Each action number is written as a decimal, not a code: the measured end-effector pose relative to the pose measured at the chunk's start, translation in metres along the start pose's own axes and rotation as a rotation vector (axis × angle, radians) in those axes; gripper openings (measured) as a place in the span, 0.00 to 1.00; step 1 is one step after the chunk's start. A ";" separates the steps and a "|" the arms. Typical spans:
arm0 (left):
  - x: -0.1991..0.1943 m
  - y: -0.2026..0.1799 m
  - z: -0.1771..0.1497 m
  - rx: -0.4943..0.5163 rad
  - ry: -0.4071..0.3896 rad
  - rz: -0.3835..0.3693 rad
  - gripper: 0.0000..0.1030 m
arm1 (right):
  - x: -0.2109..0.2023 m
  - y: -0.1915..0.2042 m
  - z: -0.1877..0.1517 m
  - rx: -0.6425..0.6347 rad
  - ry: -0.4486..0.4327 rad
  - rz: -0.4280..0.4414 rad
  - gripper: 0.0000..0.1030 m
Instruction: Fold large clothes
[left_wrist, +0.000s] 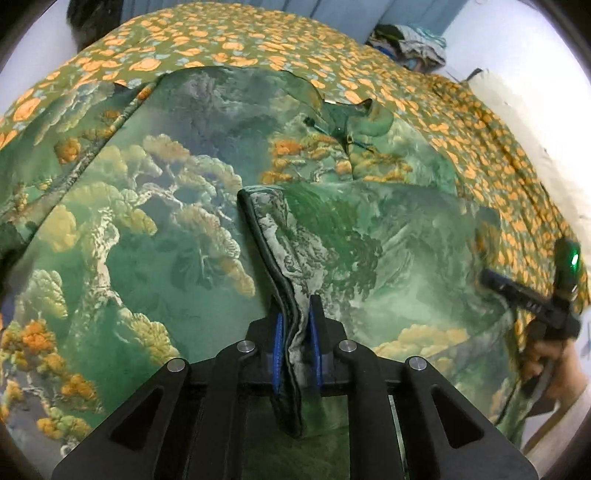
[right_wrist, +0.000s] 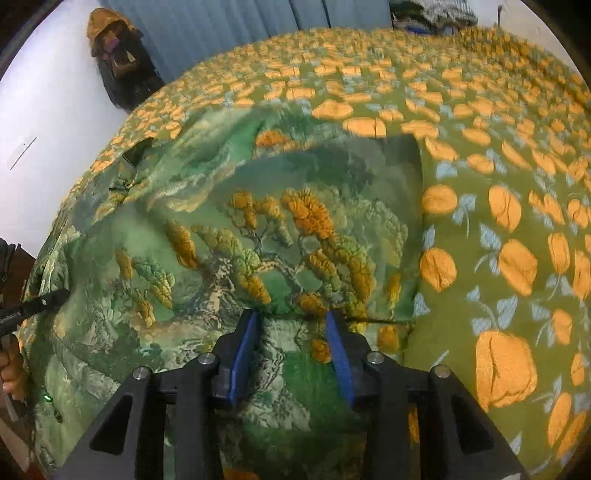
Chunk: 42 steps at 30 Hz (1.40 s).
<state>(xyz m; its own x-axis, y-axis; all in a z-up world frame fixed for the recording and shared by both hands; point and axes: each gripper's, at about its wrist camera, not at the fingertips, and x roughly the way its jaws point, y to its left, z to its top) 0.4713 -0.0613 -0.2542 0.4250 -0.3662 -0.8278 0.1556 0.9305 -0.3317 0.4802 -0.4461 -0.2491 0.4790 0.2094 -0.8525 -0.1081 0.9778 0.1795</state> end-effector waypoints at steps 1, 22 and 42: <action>0.000 -0.001 0.000 0.006 -0.002 0.001 0.12 | -0.003 0.003 0.004 -0.011 0.012 -0.005 0.37; 0.011 -0.001 -0.010 0.031 -0.056 0.015 0.15 | -0.036 0.033 -0.031 -0.037 0.046 0.059 0.39; -0.118 0.049 -0.066 0.066 -0.064 0.149 0.81 | -0.135 0.131 -0.180 -0.138 -0.110 0.005 0.51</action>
<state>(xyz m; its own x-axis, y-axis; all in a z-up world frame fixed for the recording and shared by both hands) 0.3694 0.0265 -0.2024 0.5036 -0.2244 -0.8343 0.1440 0.9740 -0.1751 0.2446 -0.3478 -0.1989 0.5697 0.2215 -0.7914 -0.2261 0.9681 0.1082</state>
